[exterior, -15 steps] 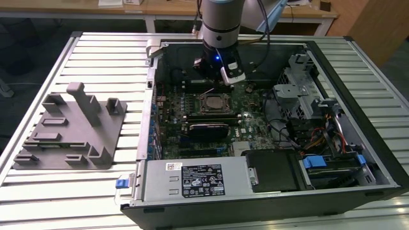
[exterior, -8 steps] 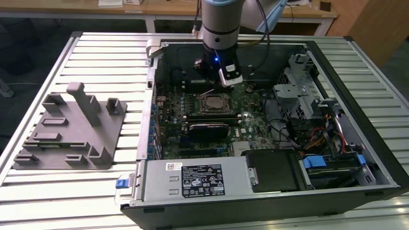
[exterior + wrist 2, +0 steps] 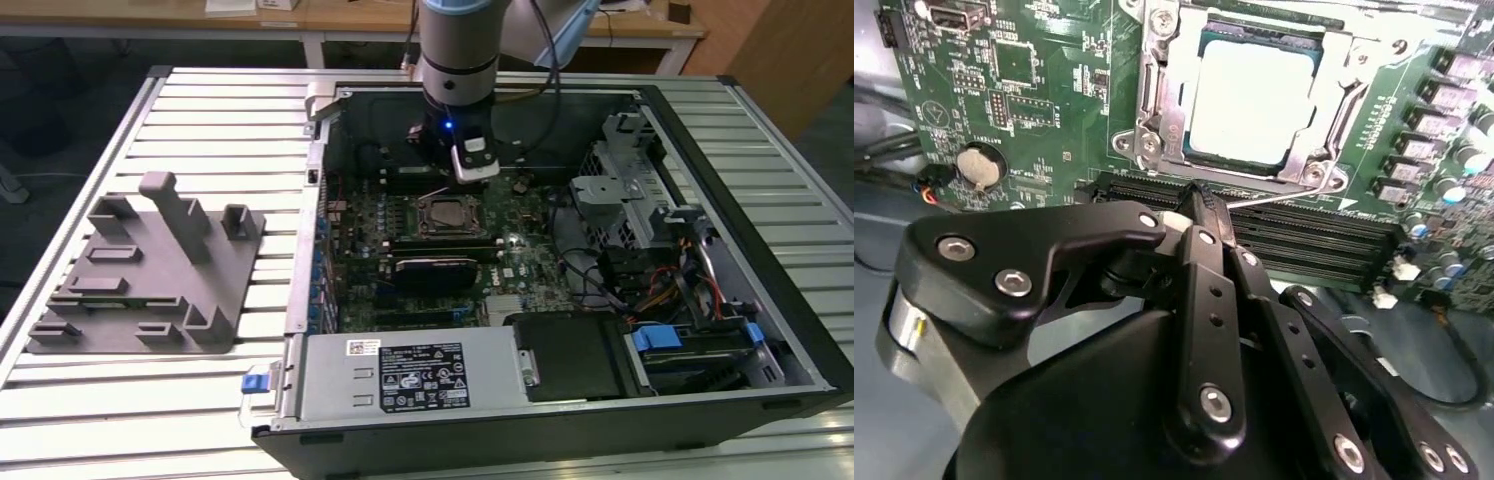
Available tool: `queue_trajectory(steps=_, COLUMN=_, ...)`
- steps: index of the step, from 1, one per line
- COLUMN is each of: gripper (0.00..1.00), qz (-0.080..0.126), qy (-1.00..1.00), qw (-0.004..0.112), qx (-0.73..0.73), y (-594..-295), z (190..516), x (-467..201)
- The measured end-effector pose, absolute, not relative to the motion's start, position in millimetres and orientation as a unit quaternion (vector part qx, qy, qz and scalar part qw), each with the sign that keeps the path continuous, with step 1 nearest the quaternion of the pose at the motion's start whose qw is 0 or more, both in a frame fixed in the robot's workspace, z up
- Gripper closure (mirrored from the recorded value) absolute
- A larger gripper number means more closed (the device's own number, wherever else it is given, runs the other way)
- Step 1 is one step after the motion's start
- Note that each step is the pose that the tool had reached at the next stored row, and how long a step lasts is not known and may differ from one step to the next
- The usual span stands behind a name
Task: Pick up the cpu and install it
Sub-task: 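Install the first cpu locking lever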
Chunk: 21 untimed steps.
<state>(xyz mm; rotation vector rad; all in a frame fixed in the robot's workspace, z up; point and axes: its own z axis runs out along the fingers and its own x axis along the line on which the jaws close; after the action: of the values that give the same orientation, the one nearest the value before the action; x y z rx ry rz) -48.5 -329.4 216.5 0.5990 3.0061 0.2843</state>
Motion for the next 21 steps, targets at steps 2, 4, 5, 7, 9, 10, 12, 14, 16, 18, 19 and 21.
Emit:
queue_trajectory(steps=2, gripper=0.89, qz=0.092, qy=0.975, qw=0.032, qx=0.198, y=-327.8, z=216.1, x=-48.5)
queue_trajectory(steps=4, gripper=0.89, qz=0.092, qy=0.975, qw=0.032, qx=0.199, y=-327.5, z=215.8, x=-48.5)
queue_trajectory(steps=5, gripper=0.89, qz=0.092, qy=0.975, qw=0.032, qx=0.199, y=-327.5, z=215.6, x=-48.5)
queue_trajectory(steps=7, gripper=0.89, qz=0.093, qy=0.975, qw=0.033, qx=0.199, y=-327.4, z=214.7, x=-48.5)
queue_trajectory(steps=9, gripper=0.89, qz=0.093, qy=0.975, qw=0.037, qx=0.198, y=-327.5, z=213.9, x=-48.5)
queue_trajectory(steps=10, gripper=0.89, qz=0.093, qy=0.975, qw=0.038, qx=0.198, y=-327.5, z=213.9, x=-48.5)
queue_trajectory(steps=12, gripper=0.89, qz=0.093, qy=0.975, qw=0.038, qx=0.198, y=-327.4, z=213.9, x=-48.5)
queue_trajectory(steps=14, gripper=0.89, qz=0.093, qy=0.975, qw=0.038, qx=0.197, y=-327.4, z=213.8, x=-48.4)
queue_trajectory(steps=16, gripper=0.89, qz=0.094, qy=0.978, qw=0.036, qx=0.181, y=-327.4, z=213.4, x=-48.4)
queue_trajectory(steps=18, gripper=0.89, qz=0.094, qy=0.981, qw=0.034, qx=0.164, y=-327.4, z=213.1, x=-48.4)
queue_trajectory(steps=19, gripper=0.89, qz=0.095, qy=0.983, qw=0.034, qx=0.155, y=-327.4, z=212.9, x=-48.3)
queue_trajectory(steps=21, gripper=0.89, qz=0.095, qy=0.985, qw=0.032, qx=0.137, y=-327.4, z=212.7, x=-48.3)
